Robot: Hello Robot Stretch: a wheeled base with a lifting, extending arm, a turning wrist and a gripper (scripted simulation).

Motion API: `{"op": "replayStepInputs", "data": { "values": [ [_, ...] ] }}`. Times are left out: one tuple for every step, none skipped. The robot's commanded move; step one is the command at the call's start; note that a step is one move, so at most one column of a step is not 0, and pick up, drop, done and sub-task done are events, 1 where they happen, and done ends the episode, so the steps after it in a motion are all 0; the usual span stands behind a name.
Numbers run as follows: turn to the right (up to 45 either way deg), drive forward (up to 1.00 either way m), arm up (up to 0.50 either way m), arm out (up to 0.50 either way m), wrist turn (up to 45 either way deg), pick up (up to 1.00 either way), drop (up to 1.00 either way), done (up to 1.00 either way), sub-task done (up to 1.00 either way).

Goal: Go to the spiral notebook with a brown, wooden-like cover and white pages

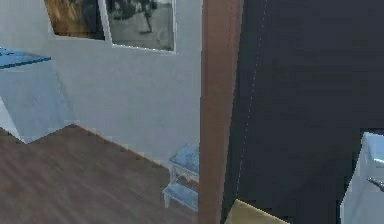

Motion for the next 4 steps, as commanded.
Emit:
{"op": "replayStepInputs", "data": {
  "values": [
    [-39.0, 0.00, 0.00, 0.00, 0.0, 0.00, 0.00, 0.00, 0.00],
    [0.0, 1.00, 0.00, 0.00, 0.0, 0.00, 0.00, 0.00, 0.00],
    [-15.0, 0.00, 0.00, 0.00, 0.0, 0.00, 0.00, 0.00, 0.00],
    [0.0, 0.10, 0.00, 0.00, 0.0, 0.00, 0.00, 0.00, 0.00]
  ]
}}
